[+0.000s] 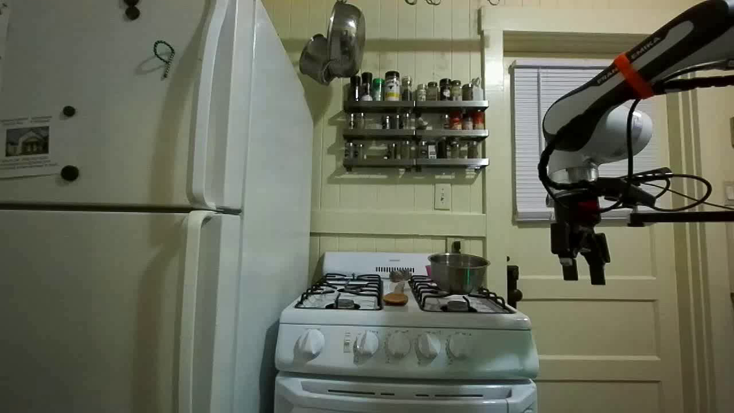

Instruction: Turn the second right switch on the stove to the right

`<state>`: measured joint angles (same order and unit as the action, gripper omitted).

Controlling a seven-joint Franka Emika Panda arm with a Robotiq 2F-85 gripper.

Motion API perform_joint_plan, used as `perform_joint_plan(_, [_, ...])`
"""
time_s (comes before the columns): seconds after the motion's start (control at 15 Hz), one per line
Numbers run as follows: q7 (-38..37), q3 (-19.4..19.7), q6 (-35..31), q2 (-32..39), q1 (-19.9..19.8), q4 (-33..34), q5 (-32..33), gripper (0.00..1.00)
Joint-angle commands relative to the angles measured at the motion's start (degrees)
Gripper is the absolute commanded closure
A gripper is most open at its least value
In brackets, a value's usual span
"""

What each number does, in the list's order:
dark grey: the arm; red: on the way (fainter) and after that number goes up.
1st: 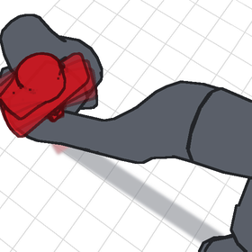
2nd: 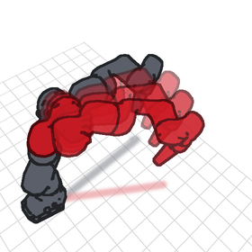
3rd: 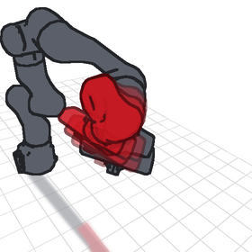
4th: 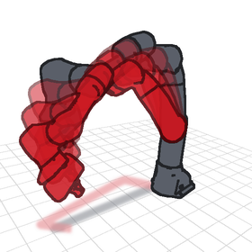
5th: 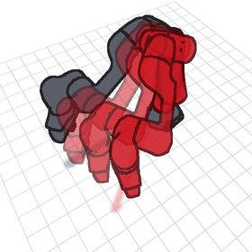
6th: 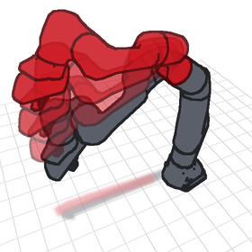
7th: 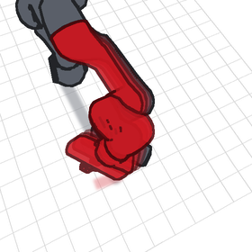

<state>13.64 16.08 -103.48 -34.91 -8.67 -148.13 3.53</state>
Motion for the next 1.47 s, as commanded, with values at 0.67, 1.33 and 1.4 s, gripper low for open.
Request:
perform_joint_plan(0.67, [-6.6,-9.0,-7.0,4.1,4.4,-0.4,-4.0,0.00])
perform_joint_plan(1.33, [-12.7,-14.5,-15.5,7.5,6.3,-0.1,-2.2,0.00])
perform_joint_plan(1.4, [-12.6,-14.4,-15.5,7.3,6.3,-0.1,-2.2,0.00])
